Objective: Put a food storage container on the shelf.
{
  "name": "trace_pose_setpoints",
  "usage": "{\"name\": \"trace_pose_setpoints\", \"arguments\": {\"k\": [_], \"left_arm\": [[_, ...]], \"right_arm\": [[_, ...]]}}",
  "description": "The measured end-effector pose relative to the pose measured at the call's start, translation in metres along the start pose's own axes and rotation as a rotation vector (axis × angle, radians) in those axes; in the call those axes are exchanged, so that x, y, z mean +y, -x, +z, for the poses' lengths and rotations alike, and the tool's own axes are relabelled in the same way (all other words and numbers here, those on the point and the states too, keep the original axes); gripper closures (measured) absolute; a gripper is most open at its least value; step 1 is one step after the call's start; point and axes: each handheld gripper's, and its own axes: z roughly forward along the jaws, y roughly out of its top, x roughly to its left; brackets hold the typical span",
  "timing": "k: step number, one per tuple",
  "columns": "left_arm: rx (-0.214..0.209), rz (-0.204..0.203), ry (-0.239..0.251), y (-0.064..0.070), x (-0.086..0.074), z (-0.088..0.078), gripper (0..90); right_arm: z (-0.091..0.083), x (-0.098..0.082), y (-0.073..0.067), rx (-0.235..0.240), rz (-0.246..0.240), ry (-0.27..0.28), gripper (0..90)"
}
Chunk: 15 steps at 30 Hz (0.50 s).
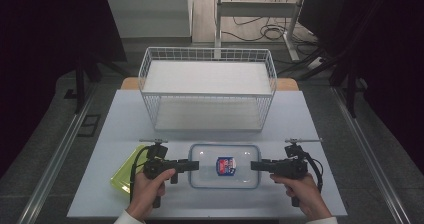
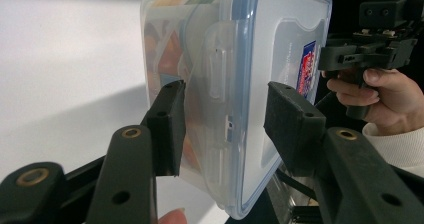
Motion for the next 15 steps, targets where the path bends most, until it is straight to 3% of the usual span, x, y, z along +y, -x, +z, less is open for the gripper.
{"name": "trace_pose_setpoints", "arguments": {"k": [15], "left_arm": [[0.029, 0.082, 0.068, 0.031, 0.027, -0.049, 51.7]], "right_arm": [[-0.010, 0.035, -0.048, 0.020, -0.108, 0.047, 49.2]]}}
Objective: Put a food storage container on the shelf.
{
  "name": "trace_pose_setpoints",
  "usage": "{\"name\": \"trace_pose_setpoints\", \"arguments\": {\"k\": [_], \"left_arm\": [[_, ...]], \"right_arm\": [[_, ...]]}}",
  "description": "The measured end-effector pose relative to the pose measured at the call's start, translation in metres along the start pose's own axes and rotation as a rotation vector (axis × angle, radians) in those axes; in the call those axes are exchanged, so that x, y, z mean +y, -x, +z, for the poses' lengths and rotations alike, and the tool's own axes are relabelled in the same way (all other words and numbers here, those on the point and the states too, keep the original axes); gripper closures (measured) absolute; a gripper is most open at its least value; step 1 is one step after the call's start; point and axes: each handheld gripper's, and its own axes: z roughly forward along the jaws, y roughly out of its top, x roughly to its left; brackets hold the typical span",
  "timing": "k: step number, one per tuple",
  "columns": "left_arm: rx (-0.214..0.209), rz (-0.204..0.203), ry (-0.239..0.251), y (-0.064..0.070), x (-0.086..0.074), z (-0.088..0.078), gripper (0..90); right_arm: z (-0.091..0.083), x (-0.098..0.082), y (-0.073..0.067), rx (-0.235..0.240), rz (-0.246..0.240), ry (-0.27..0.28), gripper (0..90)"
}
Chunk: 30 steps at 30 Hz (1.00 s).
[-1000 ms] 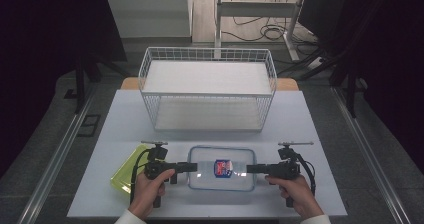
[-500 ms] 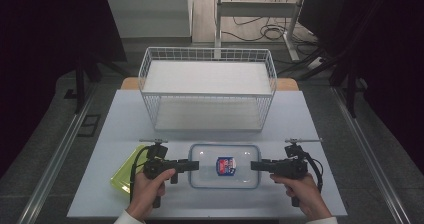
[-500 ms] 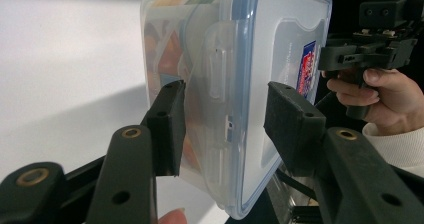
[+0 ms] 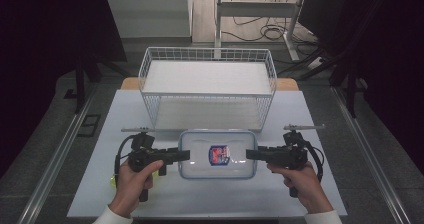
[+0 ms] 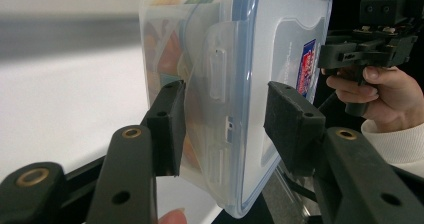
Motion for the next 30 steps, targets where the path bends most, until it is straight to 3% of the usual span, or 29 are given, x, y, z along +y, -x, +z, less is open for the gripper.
{"name": "trace_pose_setpoints", "arguments": {"k": [7, 21, 30], "left_arm": [[0.009, 0.020, 0.025, 0.001, 0.025, -0.016, 51.7], [0.011, 0.031, 0.051, -0.007, 0.065, -0.028, 51.6], [-0.002, 0.064, 0.095, -0.007, 0.103, -0.039, 51.7]], "right_arm": [[0.003, 0.029, -0.013, 0.006, -0.033, 0.014, 49.2], [0.014, 0.071, -0.017, 0.009, -0.052, 0.027, 49.2], [0.012, 0.110, -0.028, -0.002, -0.090, 0.058, 49.3]]}}
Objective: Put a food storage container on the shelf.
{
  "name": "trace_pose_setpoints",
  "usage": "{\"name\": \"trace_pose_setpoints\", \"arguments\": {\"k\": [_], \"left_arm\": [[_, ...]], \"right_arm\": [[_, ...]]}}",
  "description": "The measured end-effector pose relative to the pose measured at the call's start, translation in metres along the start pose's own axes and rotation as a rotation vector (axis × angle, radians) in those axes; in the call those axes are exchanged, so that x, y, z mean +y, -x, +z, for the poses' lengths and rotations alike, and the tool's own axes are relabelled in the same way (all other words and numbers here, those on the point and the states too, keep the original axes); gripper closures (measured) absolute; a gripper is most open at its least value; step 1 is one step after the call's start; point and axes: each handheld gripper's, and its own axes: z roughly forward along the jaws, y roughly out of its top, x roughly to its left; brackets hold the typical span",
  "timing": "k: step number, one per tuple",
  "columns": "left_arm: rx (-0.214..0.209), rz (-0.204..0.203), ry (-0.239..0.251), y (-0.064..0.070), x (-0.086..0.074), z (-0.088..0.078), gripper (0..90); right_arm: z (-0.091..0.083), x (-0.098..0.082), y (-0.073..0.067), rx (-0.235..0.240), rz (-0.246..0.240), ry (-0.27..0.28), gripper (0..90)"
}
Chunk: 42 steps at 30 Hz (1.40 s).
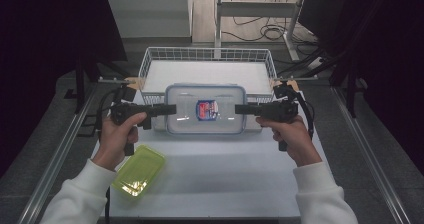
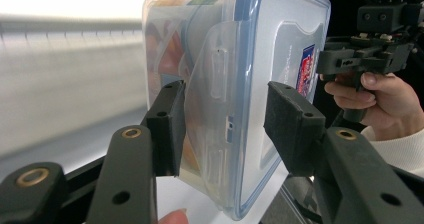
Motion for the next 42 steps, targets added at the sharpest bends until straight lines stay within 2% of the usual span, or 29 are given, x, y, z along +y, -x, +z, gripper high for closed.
{"name": "trace_pose_setpoints", "arguments": {"k": [1, 3, 8, 17, 24, 31, 34, 42], "left_arm": [[-0.002, 0.003, 0.003, -0.002, 0.008, 0.001, 51.8], [-0.007, -0.003, 0.005, -0.004, 0.014, 0.002, 51.7], [-0.017, -0.011, 0.012, -0.009, 0.024, 0.006, 51.7], [-0.014, -0.005, 0.016, -0.018, 0.045, 0.013, 52.1], [-0.022, -0.015, 0.014, -0.025, 0.055, 0.018, 52.1], [-0.029, -0.013, 0.030, -0.033, 0.071, 0.023, 52.0], [-0.036, -0.017, 0.021, -0.040, 0.078, 0.028, 52.1], [-0.047, -0.019, 0.011, -0.047, 0.091, 0.034, 52.6]], "right_arm": [[0.000, 0.009, 0.000, -0.004, -0.006, 0.006, 49.3], [0.000, 0.016, 0.001, -0.007, -0.003, 0.003, 49.2], [0.002, 0.030, 0.005, -0.016, 0.000, 0.000, 49.3], [0.008, 0.046, 0.019, -0.006, 0.020, 0.010, 49.3], [0.010, 0.056, 0.024, -0.012, 0.018, 0.005, 49.3], [0.014, 0.072, 0.030, -0.021, 0.014, 0.012, 49.3], [0.017, 0.081, 0.035, -0.027, 0.022, 0.004, 49.3], [0.018, 0.090, 0.045, -0.025, 0.041, 0.000, 49.3]]}}
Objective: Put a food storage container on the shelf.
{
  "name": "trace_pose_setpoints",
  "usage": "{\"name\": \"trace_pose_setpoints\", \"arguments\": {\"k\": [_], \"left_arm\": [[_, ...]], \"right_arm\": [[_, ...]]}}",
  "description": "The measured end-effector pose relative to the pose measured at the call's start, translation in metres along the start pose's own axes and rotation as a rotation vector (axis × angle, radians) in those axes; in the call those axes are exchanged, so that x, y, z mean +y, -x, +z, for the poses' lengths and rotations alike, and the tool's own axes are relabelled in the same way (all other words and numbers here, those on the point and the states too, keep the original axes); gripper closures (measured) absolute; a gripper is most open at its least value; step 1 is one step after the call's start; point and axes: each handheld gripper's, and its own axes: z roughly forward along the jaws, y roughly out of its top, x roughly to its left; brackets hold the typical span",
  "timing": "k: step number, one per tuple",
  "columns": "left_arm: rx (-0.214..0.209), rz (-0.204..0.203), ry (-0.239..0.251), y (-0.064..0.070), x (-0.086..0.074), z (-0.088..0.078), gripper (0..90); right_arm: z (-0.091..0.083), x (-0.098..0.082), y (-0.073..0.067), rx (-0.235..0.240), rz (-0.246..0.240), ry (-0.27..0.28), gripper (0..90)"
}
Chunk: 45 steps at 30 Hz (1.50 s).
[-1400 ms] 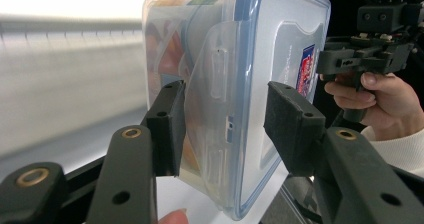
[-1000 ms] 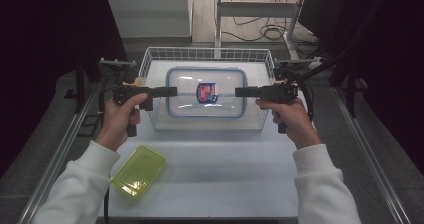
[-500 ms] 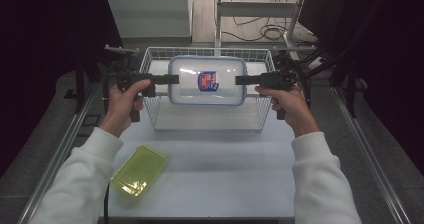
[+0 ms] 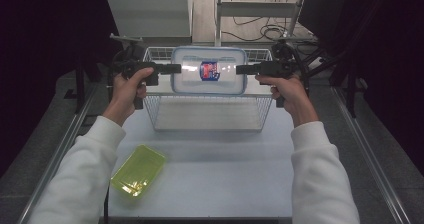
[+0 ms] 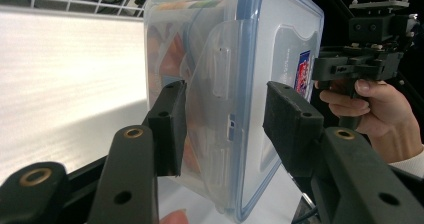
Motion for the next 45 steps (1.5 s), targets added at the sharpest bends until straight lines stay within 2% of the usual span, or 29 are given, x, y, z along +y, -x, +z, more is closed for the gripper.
{"name": "trace_pose_setpoints", "arguments": {"k": [1, 5, 10, 14, 17, 20, 21, 23, 25, 26, 27, 28, 29, 31, 35, 42, 44, 45], "left_arm": [[0.003, -0.012, 0.011, -0.001, 0.004, 0.001, 52.7], [0.014, -0.006, 0.009, -0.002, 0.012, 0.001, 52.8], [0.016, -0.028, 0.005, -0.011, 0.014, 0.006, 52.4], [0.027, -0.049, -0.009, -0.019, 0.011, 0.015, 51.8], [0.012, -0.076, 0.005, -0.026, 0.011, 0.018, 51.9], [0.009, -0.087, 0.006, -0.028, 0.012, 0.020, 51.8], [-0.001, -0.114, 0.011, -0.033, 0.013, 0.021, 51.8], [-0.004, -0.129, 0.013, -0.035, 0.014, 0.022, 51.9], [-0.009, -0.157, 0.016, -0.039, 0.016, 0.024, 51.6], [-0.009, -0.157, 0.016, -0.039, 0.016, 0.024, 51.5], [-0.014, -0.175, 0.021, -0.043, 0.018, 0.026, 51.4], [-0.014, -0.175, 0.021, -0.043, 0.018, 0.026, 51.3], [-0.018, -0.199, 0.026, -0.046, 0.019, 0.028, 51.1], [-0.019, -0.207, 0.026, -0.047, 0.019, 0.029, 50.9], [-0.013, -0.245, 0.032, -0.052, 0.022, 0.034, 49.8], [0.004, -0.276, 0.043, -0.056, 0.024, 0.039, 48.7], [0.011, -0.281, 0.046, -0.057, 0.023, 0.041, 47.8], [0.016, -0.283, 0.051, -0.059, 0.023, 0.042, 47.5]], "right_arm": [[0.001, 0.003, 0.002, 0.002, 0.006, 0.006, 49.3], [0.005, 0.009, 0.007, 0.015, 0.024, 0.010, 49.2], [0.010, 0.015, 0.012, 0.011, 0.034, 0.004, 49.1], [0.015, 0.018, 0.019, -0.013, 0.051, -0.008, 48.7], [0.019, 0.018, 0.025, -0.013, 0.080, -0.008, 48.7], [0.021, 0.020, 0.030, -0.006, 0.113, 0.002, 48.6], [0.022, 0.020, 0.031, -0.007, 0.125, 0.005, 48.5], [0.023, 0.021, 0.032, -0.008, 0.137, 0.010, 48.4], [0.026, 0.022, 0.036, -0.012, 0.180, 0.025, 48.1], [0.026, 0.022, 0.036, -0.012, 0.180, 0.025, 48.1], [0.027, 0.023, 0.037, -0.020, 0.204, 0.024, 48.0], [0.027, 0.023, 0.037, -0.020, 0.204, 0.024, 48.0], [0.028, 0.024, 0.038, -0.025, 0.232, 0.021, 47.8], [0.028, 0.024, 0.039, -0.026, 0.249, 0.018, 47.7], [0.032, 0.027, 0.044, -0.035, 0.315, 0.012, 47.2], [0.035, 0.028, 0.048, -0.053, 0.372, 0.010, 46.4], [0.036, 0.027, 0.048, -0.065, 0.383, 0.010, 45.9], [0.037, 0.027, 0.048, -0.087, 0.390, 0.011, 44.7]]}}
